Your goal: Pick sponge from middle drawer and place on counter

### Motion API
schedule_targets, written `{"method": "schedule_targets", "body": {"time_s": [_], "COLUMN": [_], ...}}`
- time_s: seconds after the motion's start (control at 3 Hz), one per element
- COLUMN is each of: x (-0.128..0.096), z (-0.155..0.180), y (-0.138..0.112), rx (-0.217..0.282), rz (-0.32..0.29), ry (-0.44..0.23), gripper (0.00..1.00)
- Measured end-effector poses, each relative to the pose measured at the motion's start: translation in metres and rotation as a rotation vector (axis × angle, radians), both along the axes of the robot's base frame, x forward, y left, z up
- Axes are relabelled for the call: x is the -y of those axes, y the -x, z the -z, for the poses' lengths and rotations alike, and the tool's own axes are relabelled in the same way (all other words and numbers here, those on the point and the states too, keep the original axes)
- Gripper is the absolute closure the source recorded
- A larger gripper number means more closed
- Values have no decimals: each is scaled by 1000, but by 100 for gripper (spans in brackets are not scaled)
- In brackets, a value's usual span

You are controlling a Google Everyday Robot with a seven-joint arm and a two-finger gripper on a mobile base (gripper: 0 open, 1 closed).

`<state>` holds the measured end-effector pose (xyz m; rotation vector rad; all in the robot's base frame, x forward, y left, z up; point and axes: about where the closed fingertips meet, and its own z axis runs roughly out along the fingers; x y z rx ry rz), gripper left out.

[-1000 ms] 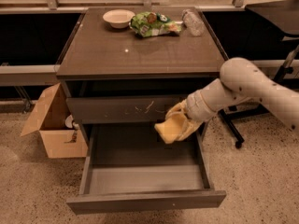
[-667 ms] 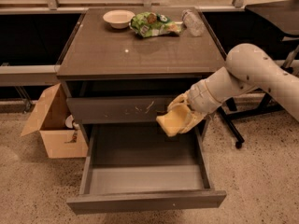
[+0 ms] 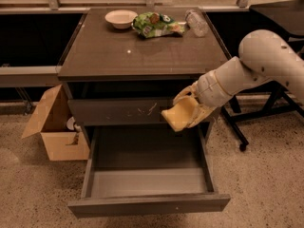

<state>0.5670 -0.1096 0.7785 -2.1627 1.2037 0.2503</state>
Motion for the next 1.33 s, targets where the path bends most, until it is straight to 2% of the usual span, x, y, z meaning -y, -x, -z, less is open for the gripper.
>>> {"method": "schedule_targets", "body": {"time_s": [0.33, 1.0, 1.33], "x": [12, 39, 39], "z": [-33, -101, -101], "y": [-16, -80, -80], "rx": [46, 112, 112], "rz": [25, 111, 111], "ry": [-55, -169, -169], "gripper": [100, 100, 100]}}
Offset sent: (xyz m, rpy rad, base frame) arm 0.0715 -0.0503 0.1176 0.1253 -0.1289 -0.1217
